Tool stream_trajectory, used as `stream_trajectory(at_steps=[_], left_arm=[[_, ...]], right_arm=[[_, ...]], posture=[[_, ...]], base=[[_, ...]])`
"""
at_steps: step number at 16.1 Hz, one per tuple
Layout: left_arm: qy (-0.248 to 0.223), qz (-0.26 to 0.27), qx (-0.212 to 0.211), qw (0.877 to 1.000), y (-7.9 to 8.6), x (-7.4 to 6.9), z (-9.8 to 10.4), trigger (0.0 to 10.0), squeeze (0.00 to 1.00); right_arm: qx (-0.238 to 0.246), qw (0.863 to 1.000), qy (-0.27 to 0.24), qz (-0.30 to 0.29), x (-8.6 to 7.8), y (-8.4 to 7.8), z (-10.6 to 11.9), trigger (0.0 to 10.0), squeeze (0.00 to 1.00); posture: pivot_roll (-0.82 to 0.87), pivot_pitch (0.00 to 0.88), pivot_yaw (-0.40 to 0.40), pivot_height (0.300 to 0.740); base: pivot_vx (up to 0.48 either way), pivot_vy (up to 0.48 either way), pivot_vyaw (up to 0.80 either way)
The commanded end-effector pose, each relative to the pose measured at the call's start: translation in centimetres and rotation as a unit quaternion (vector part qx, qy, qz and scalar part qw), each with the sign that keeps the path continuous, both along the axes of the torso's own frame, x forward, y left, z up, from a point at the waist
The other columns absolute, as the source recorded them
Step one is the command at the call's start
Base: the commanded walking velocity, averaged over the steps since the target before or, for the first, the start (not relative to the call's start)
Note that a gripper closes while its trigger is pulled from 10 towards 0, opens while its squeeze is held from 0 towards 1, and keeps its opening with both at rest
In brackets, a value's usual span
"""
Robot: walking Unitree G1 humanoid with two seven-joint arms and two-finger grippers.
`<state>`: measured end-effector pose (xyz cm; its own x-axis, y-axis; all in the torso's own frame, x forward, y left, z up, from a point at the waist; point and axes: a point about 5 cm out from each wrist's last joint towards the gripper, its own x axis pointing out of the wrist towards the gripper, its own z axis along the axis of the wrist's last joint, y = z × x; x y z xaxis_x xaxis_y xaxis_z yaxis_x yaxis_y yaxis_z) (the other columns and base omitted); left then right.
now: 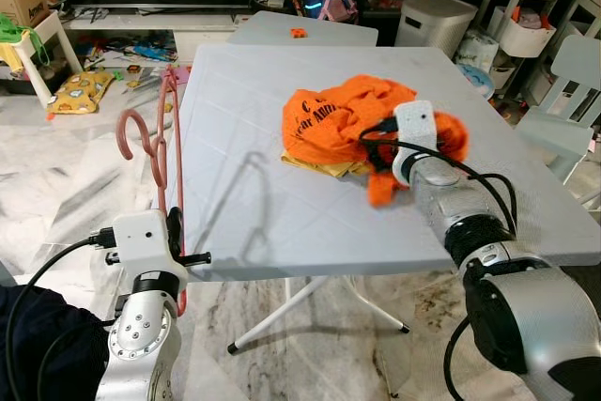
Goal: Hang hanger
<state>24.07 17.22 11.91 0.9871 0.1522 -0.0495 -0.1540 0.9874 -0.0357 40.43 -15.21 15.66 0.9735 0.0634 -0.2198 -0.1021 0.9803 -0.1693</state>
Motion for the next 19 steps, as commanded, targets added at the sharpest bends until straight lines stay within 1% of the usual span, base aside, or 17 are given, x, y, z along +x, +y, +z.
stream_trajectory(at_steps=[1, 3, 4, 5, 6, 7, 8, 9, 10, 11, 13, 14, 15, 17, 18, 19], left_arm=[[-0.01, 0.003, 0.002, 1.0, -0.1, 0.0, 0.6, 10.0, 0.0], [-0.01, 0.001, 0.001, 1.0, -0.1, 0.1, 0.6, 10.0, 0.0], [-0.008, -0.002, 0.0, 1.0, -0.2, 0.1, 0.5, 10.0, 0.0], [-0.006, -0.005, -0.002, 1.0, -0.3, 0.1, 0.4, 10.0, 0.0], [-0.004, -0.006, -0.003, 1.0, -0.4, 0.1, 0.3, 10.0, 0.0], [-0.001, -0.011, -0.005, 1.0, -0.5, 0.0, 0.2, 10.0, 0.0], [0.0, -0.012, -0.006, 1.0, -0.5, 0.0, 0.2, 10.0, 0.0], [0.002, -0.015, -0.007, 1.0, -0.6, 0.0, 0.1, 10.0, 0.0], [0.003, -0.018, -0.008, 1.0, -0.6, -0.1, 0.0, 10.0, 0.0], [0.005, -0.023, -0.009, 1.0, -0.7, -0.1, 0.0, 10.0, 0.0], [0.005, -0.026, -0.01, 1.0, -0.8, 0.0, 0.0, 10.0, 0.0], [0.004, -0.03, -0.01, 0.999, -0.8, 0.0, 0.0, 10.0, 0.0], [0.004, -0.032, -0.011, 0.999, -0.8, -0.1, 0.0, 10.0, 0.0], [0.003, -0.038, -0.01, 0.999, -0.8, -0.3, 0.0, 10.0, 0.0], [-0.003, -0.054, 0.0, 0.999, -1.0, -0.4, 0.1, 10.0, 0.0], [-0.004, -0.059, 0.002, 0.998, -1.1, -0.4, 0.2, 10.0, 0.0]], right_arm=[[-0.001, 1.0, -0.006, -0.015, 0.1, -0.9, 0.4, 10.0, 1.0], [0.017, 1.0, 0.016, 0.013, -0.1, -0.9, -0.3, 10.0, 1.0], [0.014, 0.998, 0.035, 0.048, -0.4, -0.7, -0.9, 10.0, 0.93], [0.009, 0.992, 0.065, 0.105, -0.9, -0.3, -1.9, 10.0, 0.62], [-0.006, 0.984, 0.084, 0.155, -1.5, -0.2, -2.8, 10.0, 0.43], [-0.006, 0.971, 0.12, 0.207, -2.4, -0.4, -4.1, 10.0, 0.33], [-0.017, 0.965, 0.128, 0.229, -2.7, -0.5, -4.4, 10.0, 0.31], [-0.042, 0.951, 0.143, 0.269, -3.4, -0.9, -5.2, 10.0, 0.3], [-0.054, 0.94, 0.155, 0.3, -4.0, -1.2, -5.7, 10.0, 0.25], [-0.061, 0.924, 0.167, 0.339, -4.8, -1.7, -6.0, 10.0, 0.14], [-0.069, 0.913, 0.17, 0.365, -5.3, -2.4, -5.9, 10.0, 0.13], [-0.067, 0.905, 0.166, 0.387, -5.7, -2.8, -5.6, 10.0, 0.07], [-0.063, 0.9, 0.164, 0.398, -6.1, -3.1, -5.4, 10.0, 0.0], [-0.055, 0.9, 0.161, 0.402, -6.7, -3.6, -5.2, 10.0, 0.0], [-0.025, 0.909, 0.135, 0.393, -7.0, -3.7, -4.4, 10.0, 0.0], [-0.009, 0.914, 0.115, 0.389, -7.2, -3.6, -3.9, 10.0, 0.0]], posture=[[0.05, 0.0, -0.042, 0.74], [0.05, 0.0, -0.039, 0.74], [0.05, 0.0, -0.039, 0.74], [0.04, 0.0, -0.037, 0.74], [0.04, 0.0, -0.036, 0.74], [0.04, 0.0, -0.036, 0.74], [0.03, 0.0, -0.035, 0.74], [0.03, 0.0, -0.033, 0.74], [0.03, 0.0, -0.032, 0.74], [0.02, 0.0, -0.03, 0.74], [0.02, 0.0, -0.029, 0.74], [0.02, 0.0, -0.031, 0.74], [0.02, 0.0, -0.032, 0.74], [0.01, 0.0, -0.033, 0.74], [0.01, 0.0, -0.031, 0.74], [0.01, 0.0, -0.028, 0.74]], base=[[0.0, 0.0, 0.0], [0.0, 0.0, 0.0], [0.0, 0.0, 0.0], [0.0, 0.0, 0.0], [0.0, 0.0, 0.0], [0.0, 0.0, 0.0], [0.0, 0.0, 0.0], [0.0, 0.0, 0.0], [0.0, 0.0, 0.0], [0.0, 0.0, 0.0], [0.0, 0.0, 0.0], [0.0, 0.0, 0.0], [0.0, 0.0, 0.0], [0.0, 0.0, 0.0], [0.0, 0.0, 0.0], [0.0, 0.0, 0.0]])
